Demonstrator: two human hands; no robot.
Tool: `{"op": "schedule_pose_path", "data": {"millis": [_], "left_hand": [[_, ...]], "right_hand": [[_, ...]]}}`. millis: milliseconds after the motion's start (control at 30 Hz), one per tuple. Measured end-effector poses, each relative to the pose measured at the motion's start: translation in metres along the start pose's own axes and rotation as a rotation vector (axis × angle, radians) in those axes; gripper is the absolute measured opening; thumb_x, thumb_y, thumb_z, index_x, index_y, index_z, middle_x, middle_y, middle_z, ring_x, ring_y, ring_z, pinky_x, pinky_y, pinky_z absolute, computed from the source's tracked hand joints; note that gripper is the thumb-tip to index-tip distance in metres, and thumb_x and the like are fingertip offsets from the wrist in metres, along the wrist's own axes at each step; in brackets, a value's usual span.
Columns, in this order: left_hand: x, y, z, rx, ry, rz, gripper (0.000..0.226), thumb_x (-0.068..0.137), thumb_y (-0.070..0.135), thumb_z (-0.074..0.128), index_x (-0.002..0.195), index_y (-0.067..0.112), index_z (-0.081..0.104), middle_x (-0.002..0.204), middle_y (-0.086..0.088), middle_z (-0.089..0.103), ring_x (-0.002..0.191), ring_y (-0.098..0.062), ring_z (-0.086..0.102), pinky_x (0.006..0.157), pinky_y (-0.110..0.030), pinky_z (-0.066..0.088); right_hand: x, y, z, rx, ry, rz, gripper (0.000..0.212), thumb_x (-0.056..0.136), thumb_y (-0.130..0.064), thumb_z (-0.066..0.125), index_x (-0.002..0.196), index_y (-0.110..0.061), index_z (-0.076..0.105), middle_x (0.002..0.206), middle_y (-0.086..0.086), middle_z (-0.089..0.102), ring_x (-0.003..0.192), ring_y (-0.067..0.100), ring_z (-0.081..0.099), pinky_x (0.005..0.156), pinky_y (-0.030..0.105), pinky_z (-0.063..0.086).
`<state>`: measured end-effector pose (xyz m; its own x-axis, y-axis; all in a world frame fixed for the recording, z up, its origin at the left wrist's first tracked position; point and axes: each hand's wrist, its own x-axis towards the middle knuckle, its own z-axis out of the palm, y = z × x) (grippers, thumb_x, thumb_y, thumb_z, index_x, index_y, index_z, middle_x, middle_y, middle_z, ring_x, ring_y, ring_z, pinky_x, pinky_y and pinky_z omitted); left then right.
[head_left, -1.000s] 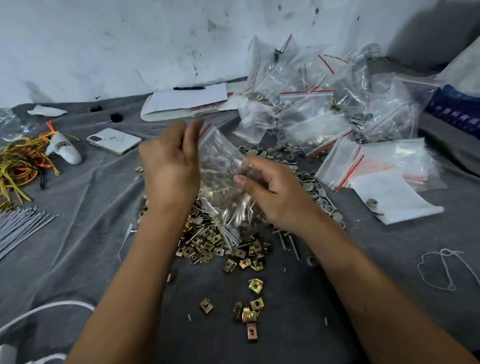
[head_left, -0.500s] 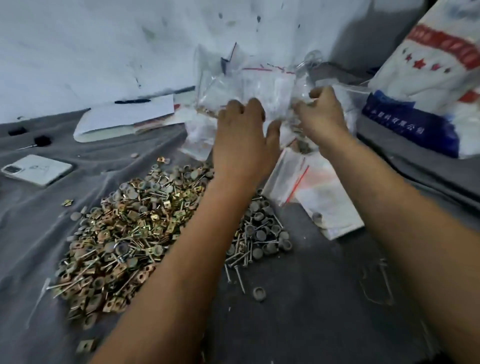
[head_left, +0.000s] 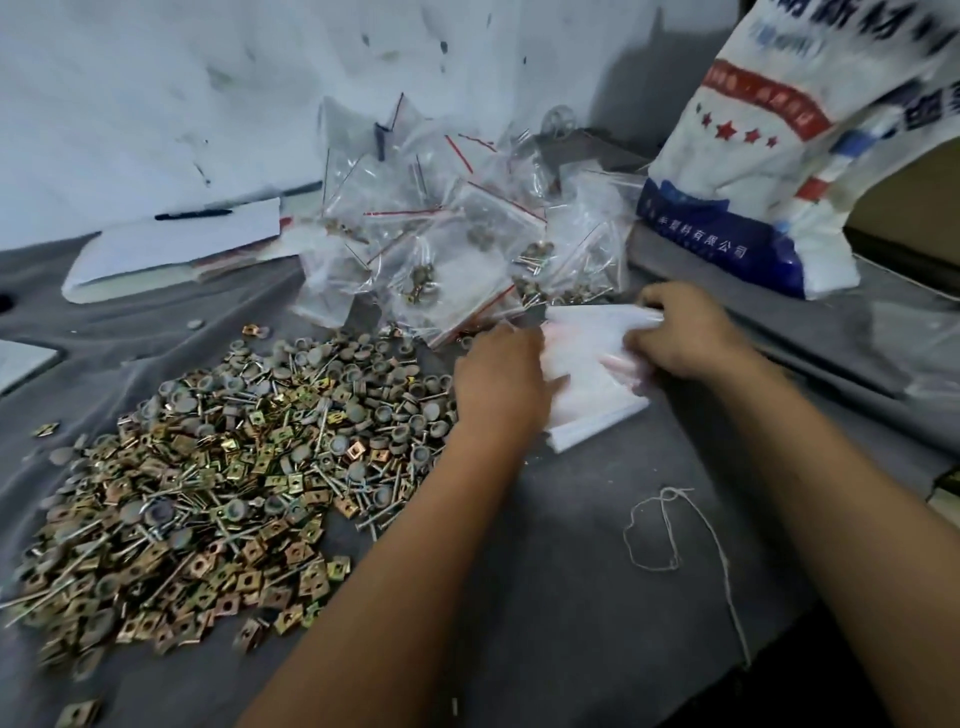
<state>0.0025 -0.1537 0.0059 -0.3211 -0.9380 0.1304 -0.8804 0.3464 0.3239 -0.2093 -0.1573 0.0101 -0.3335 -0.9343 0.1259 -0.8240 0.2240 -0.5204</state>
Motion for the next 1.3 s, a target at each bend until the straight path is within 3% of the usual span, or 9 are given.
{"op": "schedule_pose_path", "data": {"millis": [100,233,333,567,667,800,1067,1167,1300], "left_hand": [[-0.006,0.001,-0.003,0.006,0.082,0.028,0.028,0.087,0.002,0.061,0.110,0.010,0.074,0.113,-0.013,0.073,0.111,-0.035,0.066,0.092,-0.045,0.056],[-0.008,0.003,-0.003,-0.245,0.211,-0.035,0.015,0.088,0.000,0.059,0.075,0.007,0.060,0.086,-0.020,0.072,0.087,-0.041,0.067,0.071,-0.042,0.049],[-0.006,0.000,-0.007,-0.640,0.368,-0.261,0.010,0.096,0.010,0.066,0.092,0.003,0.071,0.090,-0.014,0.074,0.088,-0.034,0.071,0.079,-0.041,0.058],[-0.004,-0.014,-0.025,-1.003,0.513,-0.490,0.024,0.102,0.020,0.063,0.081,0.029,0.060,0.091,0.002,0.072,0.087,-0.019,0.070,0.084,-0.039,0.060],[-0.015,-0.013,-0.026,-1.017,0.410,-0.386,0.016,0.105,0.022,0.059,0.090,0.026,0.063,0.091,0.004,0.070,0.085,-0.014,0.069,0.077,-0.036,0.058],[-0.028,-0.015,-0.024,-0.768,0.332,-0.132,0.025,0.106,0.034,0.056,0.089,0.016,0.061,0.085,-0.002,0.068,0.081,-0.021,0.067,0.070,-0.040,0.055],[-0.058,-0.045,-0.049,-0.861,0.326,-0.176,0.053,0.108,0.060,0.033,0.086,0.019,0.058,0.076,0.008,0.056,0.066,-0.004,0.052,0.064,-0.024,0.045],[-0.067,-0.068,-0.063,-1.052,0.366,-0.410,0.041,0.111,0.037,0.042,0.089,0.012,0.067,0.088,-0.004,0.066,0.080,-0.022,0.062,0.086,-0.043,0.057],[-0.084,-0.105,-0.081,-1.197,0.396,-0.543,0.023,0.106,0.010,0.049,0.089,0.009,0.064,0.081,-0.001,0.066,0.061,-0.007,0.062,0.057,-0.024,0.053]], "right_hand": [[-0.008,-0.004,-0.002,0.181,0.147,0.018,0.014,0.086,-0.003,0.067,0.083,-0.016,0.064,0.077,-0.002,0.065,0.061,0.009,0.060,0.039,0.008,0.034],[-0.015,-0.015,-0.016,0.321,0.475,0.048,0.023,0.084,0.004,0.063,0.085,-0.019,0.062,0.088,0.003,0.066,0.082,0.015,0.057,0.069,0.019,0.039],[-0.017,-0.028,-0.032,0.384,0.605,0.012,0.019,0.080,0.002,0.062,0.084,-0.017,0.060,0.081,-0.003,0.062,0.073,0.009,0.052,0.061,0.013,0.035],[-0.038,-0.047,-0.014,0.505,0.078,0.212,0.034,0.084,-0.007,0.079,0.110,-0.018,0.060,0.108,0.006,0.070,0.089,0.026,0.071,0.073,0.044,0.062],[-0.045,-0.051,0.000,0.151,0.254,0.029,0.040,0.088,-0.028,0.080,0.120,-0.012,0.061,0.115,0.006,0.068,0.105,0.027,0.065,0.090,0.043,0.054],[-0.055,-0.079,0.005,0.735,0.117,-0.050,0.030,0.098,-0.047,0.064,0.108,-0.019,0.069,0.100,-0.002,0.072,0.086,0.013,0.069,0.072,0.037,0.059],[-0.061,-0.091,0.019,1.047,0.072,0.022,0.030,0.084,0.003,0.078,0.104,-0.017,0.068,0.083,0.009,0.073,0.075,0.018,0.069,0.065,0.026,0.053],[-0.065,-0.096,0.028,1.178,-0.069,-0.029,0.044,0.091,0.011,0.065,0.121,-0.021,0.064,0.094,0.002,0.080,0.089,0.007,0.074,0.069,0.017,0.053],[-0.070,-0.111,0.040,1.166,-0.081,-0.041,0.033,0.085,0.021,0.060,0.089,-0.010,0.071,0.084,-0.001,0.079,0.084,0.007,0.074,0.066,0.017,0.054]]}}
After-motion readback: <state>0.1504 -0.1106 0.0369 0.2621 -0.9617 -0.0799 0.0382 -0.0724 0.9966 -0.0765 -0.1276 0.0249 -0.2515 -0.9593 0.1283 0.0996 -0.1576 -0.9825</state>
